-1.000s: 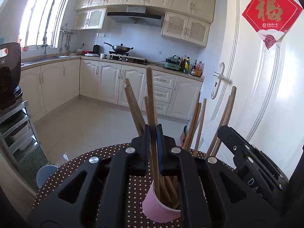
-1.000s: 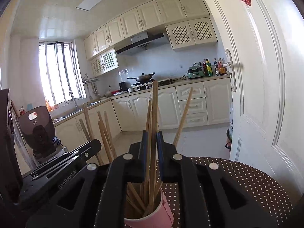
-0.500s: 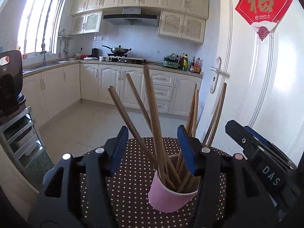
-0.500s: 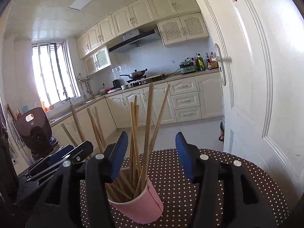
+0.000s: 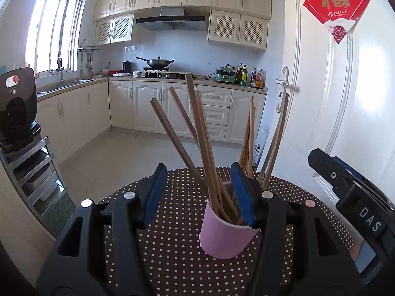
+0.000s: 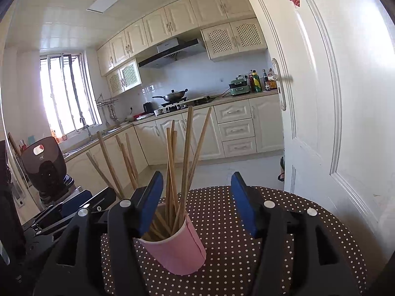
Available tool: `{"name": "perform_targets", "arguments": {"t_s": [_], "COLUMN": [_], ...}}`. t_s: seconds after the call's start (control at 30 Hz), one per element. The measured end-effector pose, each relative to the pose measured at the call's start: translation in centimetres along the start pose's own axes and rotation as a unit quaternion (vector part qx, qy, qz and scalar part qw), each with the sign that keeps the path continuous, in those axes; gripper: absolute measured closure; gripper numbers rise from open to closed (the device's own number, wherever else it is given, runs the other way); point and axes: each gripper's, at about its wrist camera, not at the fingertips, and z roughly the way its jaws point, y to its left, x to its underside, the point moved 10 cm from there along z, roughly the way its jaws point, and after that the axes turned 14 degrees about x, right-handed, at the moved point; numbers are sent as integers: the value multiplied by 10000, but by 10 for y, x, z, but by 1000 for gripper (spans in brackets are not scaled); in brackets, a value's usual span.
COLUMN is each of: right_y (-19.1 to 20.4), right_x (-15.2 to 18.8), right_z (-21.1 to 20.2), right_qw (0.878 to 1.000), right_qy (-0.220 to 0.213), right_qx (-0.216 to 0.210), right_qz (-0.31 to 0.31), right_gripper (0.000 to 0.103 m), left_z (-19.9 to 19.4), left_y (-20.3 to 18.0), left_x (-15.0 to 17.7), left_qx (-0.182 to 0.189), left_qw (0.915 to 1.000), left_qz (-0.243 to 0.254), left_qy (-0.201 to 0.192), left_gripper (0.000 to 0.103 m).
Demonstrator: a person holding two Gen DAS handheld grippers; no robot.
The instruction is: Organize utensils
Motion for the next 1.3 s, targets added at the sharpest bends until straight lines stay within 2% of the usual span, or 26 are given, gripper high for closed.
{"name": "perform_targets", "arguments": {"t_s": [0.1, 0.2, 0.3, 0.43, 0.63, 1.03, 1.3], "right_y": [-4, -8, -11, -18, -24, -45, -42], "right_x": [4, 10, 17, 25, 32, 36, 27], "right_z": [-9, -20, -29, -44, -71, -131, -161], "right_qw": [10000, 10000, 9999, 9997, 9995, 9977, 9967], "right_qy": [-1, -14, 40, 80, 13, -452, -691], "right_qx": [21, 86, 76, 168, 251, 487, 412], "right_qz": [-23, 4, 75, 140, 190, 146, 117], "right_gripper": [44, 39, 35, 23, 11, 8, 8], "left_z": [-8, -17, -24, -40, -65, -118, -152], "left_y": [-1, -1, 1, -1, -12, -38, -56], "left_x": [5, 10, 17, 30, 45, 46, 35], "left_qx": [-25, -84, -175, -246, -309, -167, -161], "left_qw": [10000, 10000, 9998, 9995, 9989, 9991, 9981], "left_qz": [-11, -39, -19, 44, 247, 394, 508], "left_qy": [2, 33, 112, 211, 267, -27, -314], "left_gripper": [41, 38, 38, 38, 36, 33, 30]}}
